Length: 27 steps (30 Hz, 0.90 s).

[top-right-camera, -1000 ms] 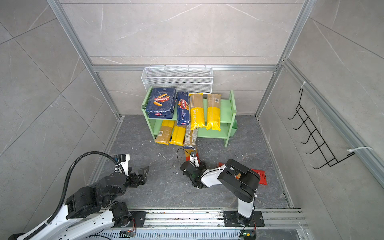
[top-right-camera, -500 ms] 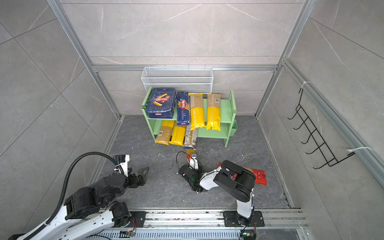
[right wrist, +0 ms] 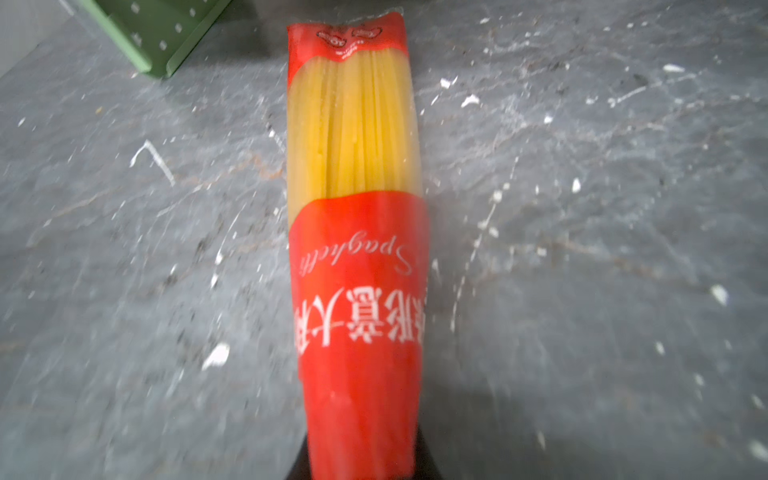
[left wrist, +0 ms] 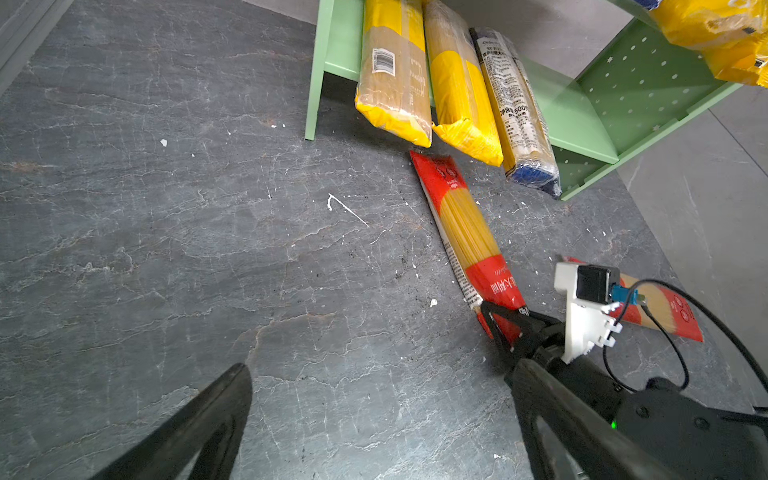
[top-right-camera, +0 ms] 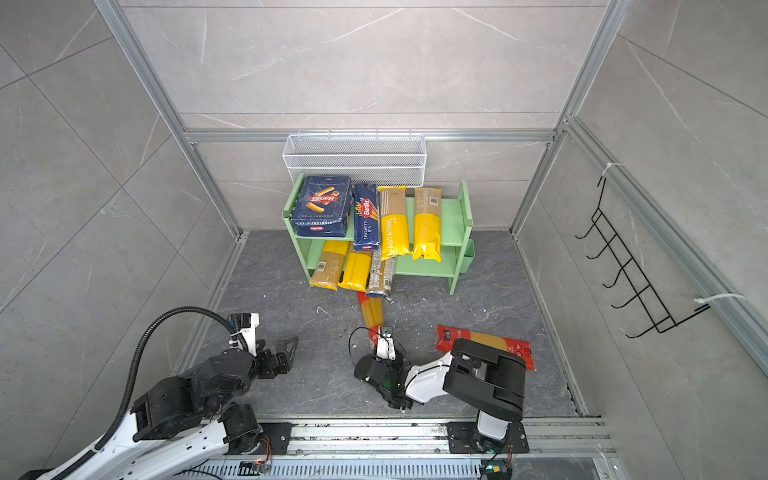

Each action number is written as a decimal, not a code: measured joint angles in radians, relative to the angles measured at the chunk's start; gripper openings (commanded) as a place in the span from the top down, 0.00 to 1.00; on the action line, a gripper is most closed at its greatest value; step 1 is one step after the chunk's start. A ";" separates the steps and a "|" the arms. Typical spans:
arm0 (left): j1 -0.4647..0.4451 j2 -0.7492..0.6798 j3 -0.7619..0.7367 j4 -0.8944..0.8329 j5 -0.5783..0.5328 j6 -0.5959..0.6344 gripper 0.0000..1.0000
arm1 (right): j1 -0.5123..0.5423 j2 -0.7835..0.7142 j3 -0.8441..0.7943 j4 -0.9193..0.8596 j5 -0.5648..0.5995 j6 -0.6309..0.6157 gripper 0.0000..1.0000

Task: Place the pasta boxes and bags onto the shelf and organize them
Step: 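Drag the red bag toward the robot with the right gripper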

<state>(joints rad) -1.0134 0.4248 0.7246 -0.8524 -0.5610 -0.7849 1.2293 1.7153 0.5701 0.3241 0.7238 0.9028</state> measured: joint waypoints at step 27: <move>0.000 -0.011 -0.014 0.002 0.016 -0.004 0.00 | 0.671 -0.296 0.033 -1.114 0.058 0.731 1.00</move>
<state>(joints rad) -1.0134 0.4141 0.7101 -0.8509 -0.5453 -0.7887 1.8999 1.4193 0.6033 -0.7898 0.7815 1.6333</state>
